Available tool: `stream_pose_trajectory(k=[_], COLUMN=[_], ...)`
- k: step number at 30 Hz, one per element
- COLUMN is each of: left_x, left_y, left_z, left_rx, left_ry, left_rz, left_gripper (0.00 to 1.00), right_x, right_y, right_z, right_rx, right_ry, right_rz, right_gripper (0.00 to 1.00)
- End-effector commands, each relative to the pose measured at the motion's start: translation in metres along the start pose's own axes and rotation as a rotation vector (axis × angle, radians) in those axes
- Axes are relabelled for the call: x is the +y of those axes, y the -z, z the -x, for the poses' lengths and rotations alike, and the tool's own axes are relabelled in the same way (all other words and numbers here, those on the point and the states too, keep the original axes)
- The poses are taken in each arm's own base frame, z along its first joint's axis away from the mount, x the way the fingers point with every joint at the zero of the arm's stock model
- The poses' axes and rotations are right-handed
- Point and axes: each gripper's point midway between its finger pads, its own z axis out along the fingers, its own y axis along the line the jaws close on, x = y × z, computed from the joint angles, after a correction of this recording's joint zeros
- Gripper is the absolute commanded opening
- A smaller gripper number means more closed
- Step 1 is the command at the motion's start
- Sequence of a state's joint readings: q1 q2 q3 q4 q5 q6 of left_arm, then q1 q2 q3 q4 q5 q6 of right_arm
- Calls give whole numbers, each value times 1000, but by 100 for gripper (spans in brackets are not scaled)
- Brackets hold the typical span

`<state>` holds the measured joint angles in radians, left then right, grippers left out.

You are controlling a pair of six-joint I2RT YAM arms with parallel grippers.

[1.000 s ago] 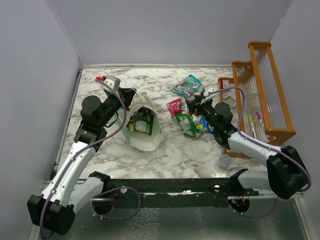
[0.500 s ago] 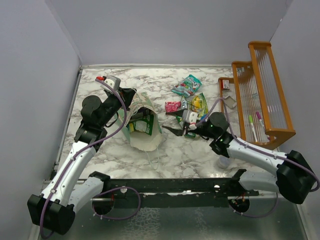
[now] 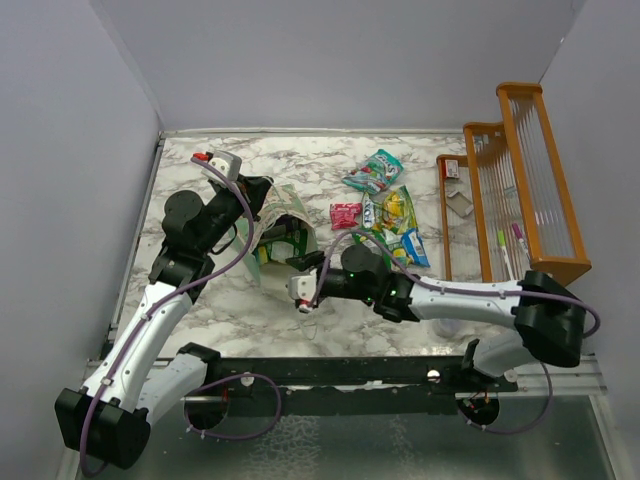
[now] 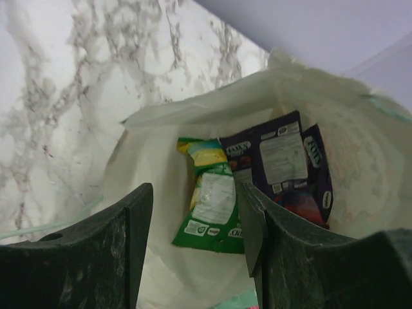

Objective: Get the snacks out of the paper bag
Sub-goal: Take out the snack from the paper bag.

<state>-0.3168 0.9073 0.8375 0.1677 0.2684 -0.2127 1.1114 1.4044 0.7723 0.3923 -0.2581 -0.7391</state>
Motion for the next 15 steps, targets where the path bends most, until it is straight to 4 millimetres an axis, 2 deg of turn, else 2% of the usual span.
stream_pose_trajectory(k=[1,8,11,15], left_x=[-4,-4,-3,-3], left_y=[-1,1,1,2], left_z=[15,16,17,18], left_rx=[-43,-45,-47,-49], left_ry=[-8,-10,-11,-14], left_rz=[-7,-5,1,0], left_gripper=[0,0,0,0], right_x=[-13,-3,3,3], right_y=[-16,-46,-53,-59], right_z=[-40,-68,-82,-90], right_rx=[216,273,303,320], right_ry=[15,-69,-84,-92], right_rz=[-83,-98,-106,-120], right_gripper=[55,55,55,56])
